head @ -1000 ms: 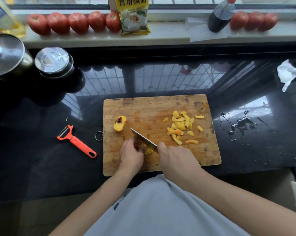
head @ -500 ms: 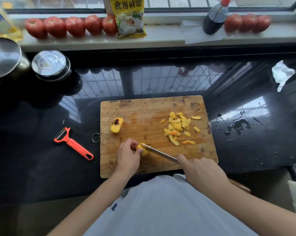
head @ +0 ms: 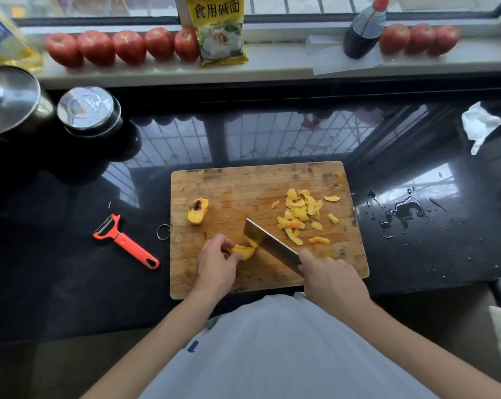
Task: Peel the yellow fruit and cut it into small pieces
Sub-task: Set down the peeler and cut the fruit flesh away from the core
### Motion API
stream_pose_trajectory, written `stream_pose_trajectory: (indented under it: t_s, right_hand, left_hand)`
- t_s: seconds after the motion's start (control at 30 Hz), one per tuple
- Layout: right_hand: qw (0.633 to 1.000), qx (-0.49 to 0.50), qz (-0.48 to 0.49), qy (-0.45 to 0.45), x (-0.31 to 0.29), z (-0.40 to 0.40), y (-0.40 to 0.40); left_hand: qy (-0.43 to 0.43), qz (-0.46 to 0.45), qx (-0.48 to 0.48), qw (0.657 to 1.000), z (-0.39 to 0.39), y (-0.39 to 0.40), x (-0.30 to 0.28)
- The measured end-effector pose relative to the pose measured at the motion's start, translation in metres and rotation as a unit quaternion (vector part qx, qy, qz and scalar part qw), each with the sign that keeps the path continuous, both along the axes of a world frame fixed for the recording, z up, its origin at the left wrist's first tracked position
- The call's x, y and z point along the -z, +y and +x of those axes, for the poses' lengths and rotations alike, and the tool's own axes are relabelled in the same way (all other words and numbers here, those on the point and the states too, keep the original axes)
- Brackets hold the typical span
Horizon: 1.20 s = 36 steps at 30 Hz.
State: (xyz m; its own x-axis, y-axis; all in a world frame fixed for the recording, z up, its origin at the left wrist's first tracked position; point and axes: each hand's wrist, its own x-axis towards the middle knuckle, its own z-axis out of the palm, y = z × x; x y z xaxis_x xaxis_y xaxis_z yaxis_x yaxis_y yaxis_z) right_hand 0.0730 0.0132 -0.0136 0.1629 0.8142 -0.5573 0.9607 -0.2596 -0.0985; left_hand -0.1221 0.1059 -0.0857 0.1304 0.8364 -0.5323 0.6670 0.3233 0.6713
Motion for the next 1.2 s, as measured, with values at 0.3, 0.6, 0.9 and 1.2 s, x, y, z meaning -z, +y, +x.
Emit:
stream_pose_trajectory:
  t_s: [0.3,0.6,0.9,1.2]
  right_hand:
    - [0.997,0.066,0.036,-0.009,0.003,0.016,-0.012]
    - [0.979,0.177,0.092,0.044,0.003,0.023,-0.029]
    - [0.992,0.110,0.022,0.060,0.009,0.004,-0.026]
    - [0.991,0.100,0.080,0.025,0.021,0.014,-0.030]
  left_hand:
    - [-0.015,0.037,0.068,0.997,-0.006,-0.009,0.000]
    - [-0.019,0.044,0.099,0.994,-0.014,-0.017,0.009]
    - [0.027,0.070,0.213,0.974,-0.007,-0.013,0.010]
    - [0.126,0.134,0.138,0.973,-0.038,0.003,0.004]
